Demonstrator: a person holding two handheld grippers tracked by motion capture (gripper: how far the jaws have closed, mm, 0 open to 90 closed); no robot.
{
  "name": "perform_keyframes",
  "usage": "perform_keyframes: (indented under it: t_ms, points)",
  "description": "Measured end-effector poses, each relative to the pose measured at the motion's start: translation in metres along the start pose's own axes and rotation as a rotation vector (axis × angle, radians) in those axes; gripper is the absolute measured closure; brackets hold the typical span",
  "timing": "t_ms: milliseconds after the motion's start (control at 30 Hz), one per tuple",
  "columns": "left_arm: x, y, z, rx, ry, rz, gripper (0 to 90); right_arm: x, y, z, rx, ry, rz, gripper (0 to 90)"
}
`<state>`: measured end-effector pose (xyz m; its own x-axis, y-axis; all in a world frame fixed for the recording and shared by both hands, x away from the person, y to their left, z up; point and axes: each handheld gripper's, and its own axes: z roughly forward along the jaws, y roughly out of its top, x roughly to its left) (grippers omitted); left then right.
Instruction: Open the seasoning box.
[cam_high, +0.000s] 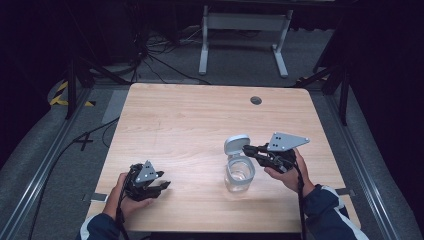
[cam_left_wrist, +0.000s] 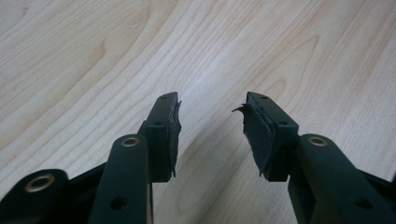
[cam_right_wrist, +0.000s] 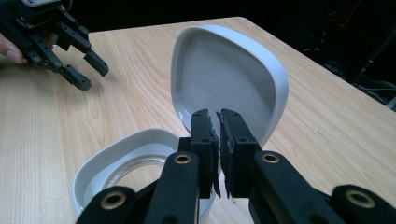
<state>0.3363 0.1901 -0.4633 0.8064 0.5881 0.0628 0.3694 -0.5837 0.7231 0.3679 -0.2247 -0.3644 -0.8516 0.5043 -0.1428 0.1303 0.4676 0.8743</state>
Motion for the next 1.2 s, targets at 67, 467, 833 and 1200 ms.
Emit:
perform_keyframes:
  t_ms: [67, 467, 833, 1200]
  points:
    - [0.000, -0.003, -0.002, 0.000, -0.008, -0.012, 53.2, 0.000, -0.001, -0.002, -0.001, 0.001, -0.005, 83.0]
    - [0.002, -0.019, -0.008, 0.011, -0.009, -0.037, 43.4, 0.000, -0.012, -0.023, 0.052, -0.040, -0.034, 68.4]
    - [0.008, -0.030, -0.009, -0.005, -0.003, -0.067, 35.6, 0.000, -0.035, -0.048, 0.113, -0.078, -0.051, 55.6]
    - [0.016, -0.034, -0.008, -0.009, -0.007, -0.106, 28.1, -0.003, -0.080, -0.080, 0.212, -0.147, -0.028, 43.7]
